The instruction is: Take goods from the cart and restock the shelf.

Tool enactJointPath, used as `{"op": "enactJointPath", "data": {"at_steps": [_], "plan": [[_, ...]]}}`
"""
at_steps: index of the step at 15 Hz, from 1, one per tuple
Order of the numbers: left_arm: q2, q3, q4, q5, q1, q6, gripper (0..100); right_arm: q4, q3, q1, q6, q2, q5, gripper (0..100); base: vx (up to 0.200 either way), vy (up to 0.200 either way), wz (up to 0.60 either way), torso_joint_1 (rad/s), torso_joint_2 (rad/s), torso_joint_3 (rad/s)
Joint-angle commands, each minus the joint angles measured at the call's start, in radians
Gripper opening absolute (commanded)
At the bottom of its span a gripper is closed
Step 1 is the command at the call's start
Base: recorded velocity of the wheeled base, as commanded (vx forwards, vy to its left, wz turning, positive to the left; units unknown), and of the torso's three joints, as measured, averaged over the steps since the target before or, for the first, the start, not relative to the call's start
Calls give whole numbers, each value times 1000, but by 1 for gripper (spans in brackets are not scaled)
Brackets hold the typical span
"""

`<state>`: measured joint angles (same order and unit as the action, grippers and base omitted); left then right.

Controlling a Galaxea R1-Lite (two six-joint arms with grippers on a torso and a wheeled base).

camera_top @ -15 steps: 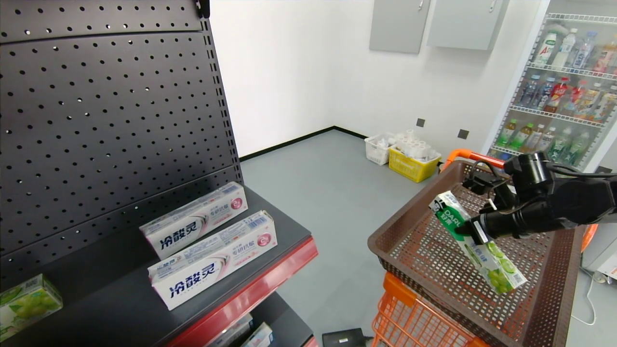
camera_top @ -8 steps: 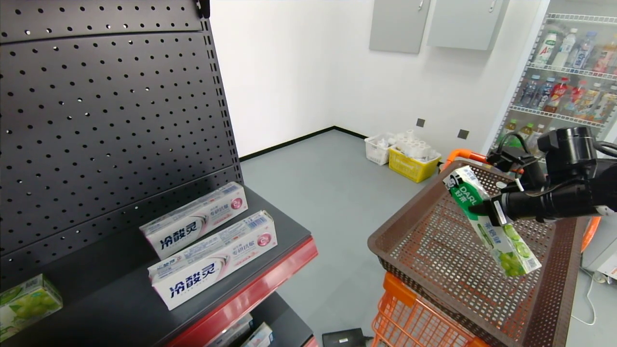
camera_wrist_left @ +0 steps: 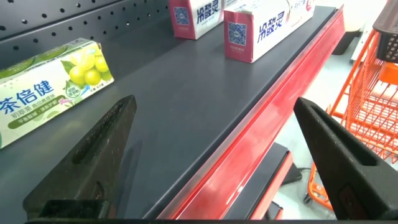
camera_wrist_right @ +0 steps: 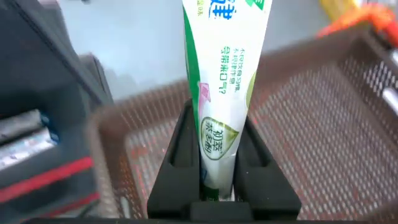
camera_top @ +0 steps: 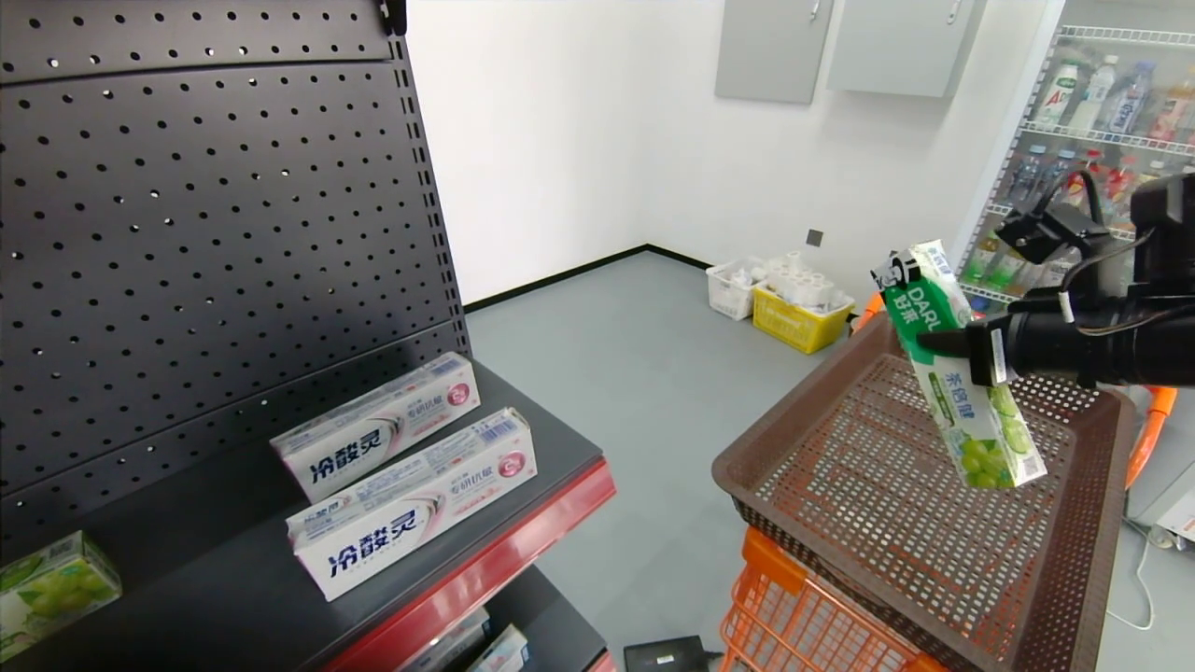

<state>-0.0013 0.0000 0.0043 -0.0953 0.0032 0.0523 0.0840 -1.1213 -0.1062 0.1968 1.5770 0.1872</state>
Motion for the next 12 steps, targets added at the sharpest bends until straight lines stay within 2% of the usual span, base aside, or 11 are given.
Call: {"op": "enactJointPath", "data": {"at_steps": [1,4,8,12], "plan": [[1,0,0,0,0,0,100,72,47,-53,-22,-95,0,0,0,0,0,0,0,0],[1,0,0,0,1,0,100,145,67,-107,-74,-161,0,0,0,0,0,0,0,0],[1,0,0,0,0,0,100,255,121,-152,-71,-215,0,0,0,0,0,0,0,0],[1,0,0,0,0,0,100,263,117,-228,-119,-262,-2,0,0,0,0,0,0,0]]}}
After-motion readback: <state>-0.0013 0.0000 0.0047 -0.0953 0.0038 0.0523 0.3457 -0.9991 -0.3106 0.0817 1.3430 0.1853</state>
